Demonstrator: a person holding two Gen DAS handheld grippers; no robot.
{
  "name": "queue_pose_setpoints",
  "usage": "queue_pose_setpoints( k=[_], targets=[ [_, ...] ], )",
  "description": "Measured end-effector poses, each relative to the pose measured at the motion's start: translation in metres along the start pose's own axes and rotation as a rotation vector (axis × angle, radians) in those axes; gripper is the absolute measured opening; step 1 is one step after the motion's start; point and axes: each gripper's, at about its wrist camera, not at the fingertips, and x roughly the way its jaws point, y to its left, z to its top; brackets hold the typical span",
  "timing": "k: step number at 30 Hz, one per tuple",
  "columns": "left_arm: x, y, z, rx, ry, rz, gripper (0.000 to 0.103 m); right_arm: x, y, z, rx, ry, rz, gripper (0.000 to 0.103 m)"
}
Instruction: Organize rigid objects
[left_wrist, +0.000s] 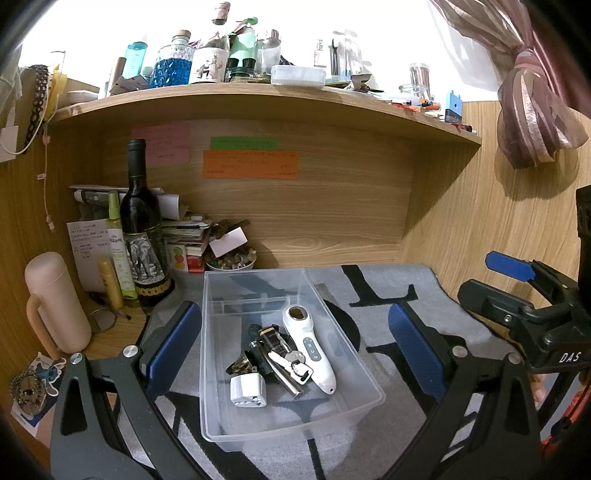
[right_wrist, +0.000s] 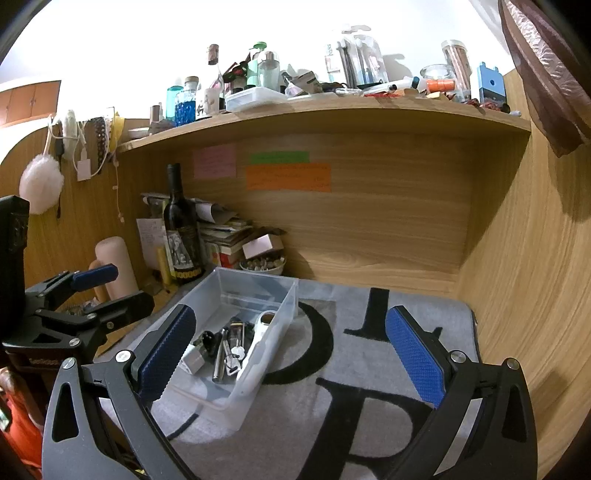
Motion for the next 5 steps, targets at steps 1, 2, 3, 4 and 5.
queue_pose_setpoints(
  k=[1, 2, 3, 4, 5],
  targets=[
    [0.0001, -0.0001, 0.0000, 0.000, 0.000, -0.002, 0.103, 0.0007, 0.0000, -0.0002, 0.000, 0.003, 0.001, 0.103],
    [0.0001, -0.0001, 0.0000, -0.001, 0.001, -0.001, 0.103, 0.0016, 0.0000, -0.0003, 0.000, 0.006, 0.003, 0.103],
    [0.0004, 0.0000, -0.0006, -0.001, 0.002, -0.002, 0.103, 0.0024, -0.0005, -0.0001, 0.000, 0.008, 0.005, 0.103],
    [0.0009, 0.0001, -0.0007, -0.002, 0.003, -0.005, 0.103, 0.0031, -0.0008, 0.0000, 0.000, 0.010, 0.005, 0.103],
    [0.0017, 0.0004, -0.0010, -0.004, 0.006, -0.008, 0.103, 0.0037, -0.0011, 0.0001, 0.001, 0.011, 0.005, 0.103]
  ],
)
